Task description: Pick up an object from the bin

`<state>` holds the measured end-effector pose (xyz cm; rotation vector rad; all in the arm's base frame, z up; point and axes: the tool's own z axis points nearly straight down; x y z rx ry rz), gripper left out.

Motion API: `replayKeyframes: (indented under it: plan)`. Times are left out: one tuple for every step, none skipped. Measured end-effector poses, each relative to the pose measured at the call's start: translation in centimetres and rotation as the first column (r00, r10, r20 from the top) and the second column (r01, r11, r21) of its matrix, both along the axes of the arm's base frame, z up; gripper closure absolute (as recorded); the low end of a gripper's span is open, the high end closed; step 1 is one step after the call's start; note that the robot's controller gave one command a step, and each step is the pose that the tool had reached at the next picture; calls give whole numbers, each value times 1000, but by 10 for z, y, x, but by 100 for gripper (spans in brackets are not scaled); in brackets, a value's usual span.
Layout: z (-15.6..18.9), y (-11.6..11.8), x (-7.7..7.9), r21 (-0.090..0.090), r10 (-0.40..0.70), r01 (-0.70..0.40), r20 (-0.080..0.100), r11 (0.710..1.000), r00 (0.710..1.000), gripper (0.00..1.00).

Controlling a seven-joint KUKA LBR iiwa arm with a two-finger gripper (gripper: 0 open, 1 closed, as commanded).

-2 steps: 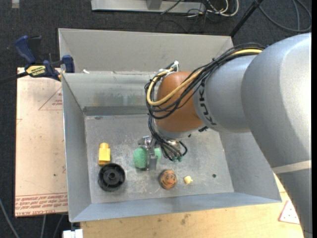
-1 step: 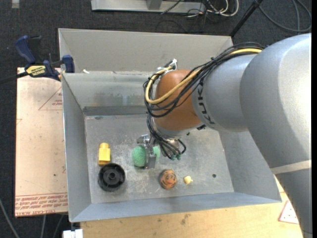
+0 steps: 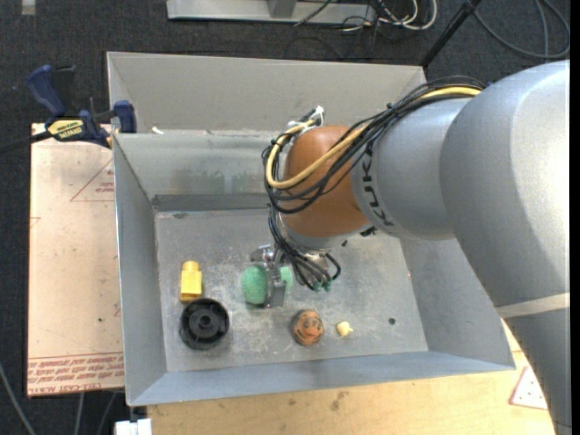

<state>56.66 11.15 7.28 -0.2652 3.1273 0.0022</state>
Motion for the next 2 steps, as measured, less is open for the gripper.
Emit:
replayKeyframes:
  plan:
    - [8,-1,-2,-1,-1,1,-2,1000,1000,100]
    - [14,-1,-2,0,-1,1,-1,1000,1000,100]
